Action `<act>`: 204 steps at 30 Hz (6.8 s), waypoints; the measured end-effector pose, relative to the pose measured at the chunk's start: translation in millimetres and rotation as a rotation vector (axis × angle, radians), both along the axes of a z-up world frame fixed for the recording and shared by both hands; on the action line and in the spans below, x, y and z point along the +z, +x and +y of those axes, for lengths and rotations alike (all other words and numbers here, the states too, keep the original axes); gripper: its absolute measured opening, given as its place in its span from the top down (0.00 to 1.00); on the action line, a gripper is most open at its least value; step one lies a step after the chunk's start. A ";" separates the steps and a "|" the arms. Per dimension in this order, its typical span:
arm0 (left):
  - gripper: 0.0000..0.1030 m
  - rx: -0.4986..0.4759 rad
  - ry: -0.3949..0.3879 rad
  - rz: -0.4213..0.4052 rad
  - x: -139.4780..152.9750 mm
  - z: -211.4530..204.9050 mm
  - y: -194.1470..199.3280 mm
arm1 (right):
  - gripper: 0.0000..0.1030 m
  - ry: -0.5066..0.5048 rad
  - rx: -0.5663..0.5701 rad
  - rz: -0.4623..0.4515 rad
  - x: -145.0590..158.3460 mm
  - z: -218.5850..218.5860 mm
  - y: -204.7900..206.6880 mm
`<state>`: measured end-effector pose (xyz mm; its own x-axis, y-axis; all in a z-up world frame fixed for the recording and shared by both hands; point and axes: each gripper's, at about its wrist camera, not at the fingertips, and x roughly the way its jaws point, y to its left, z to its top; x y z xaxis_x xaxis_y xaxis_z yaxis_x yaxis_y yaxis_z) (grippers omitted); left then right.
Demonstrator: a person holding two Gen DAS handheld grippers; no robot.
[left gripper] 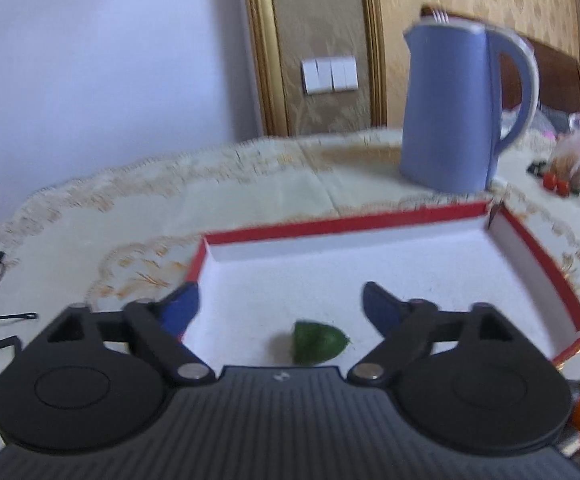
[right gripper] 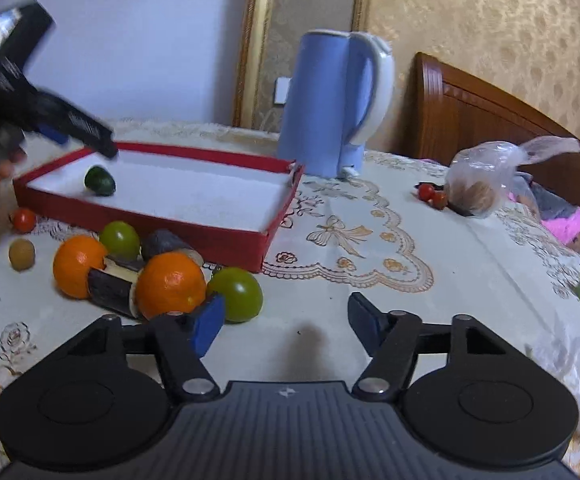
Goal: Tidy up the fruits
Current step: 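Drop the lime into the tray with left tool while right tool reaches for green tomato, then grasp the green tomato with the right tool and lift it, then carry the green tomato into the tray and open the right tool, then close the left tool on a small yellow-brown round fruit, then carry the yellow-brown fruit over the tray with the left tool, then hold the fruit over the tray with left tool while right tool grasps a mandarin orange, then release the fruit into the tray with left tool while right tool lifts the orange, then carry the mandarin orange into the tray and open the right tool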
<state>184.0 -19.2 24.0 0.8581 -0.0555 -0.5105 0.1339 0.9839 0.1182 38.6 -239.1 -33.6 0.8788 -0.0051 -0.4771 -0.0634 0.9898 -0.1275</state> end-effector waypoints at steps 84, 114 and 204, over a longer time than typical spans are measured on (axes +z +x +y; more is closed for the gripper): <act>0.39 0.055 0.034 0.007 -57.0 40.4 -131.4 | 0.17 0.125 -0.040 -0.197 8.7 50.9 -58.3; 0.74 0.077 0.049 -0.066 -29.9 44.3 -124.2 | 0.21 0.051 -0.009 -0.177 1.5 57.5 -60.1; 0.18 0.093 -0.074 -0.029 2.5 8.7 -31.7 | 0.68 0.097 0.129 -0.067 45.9 44.6 42.6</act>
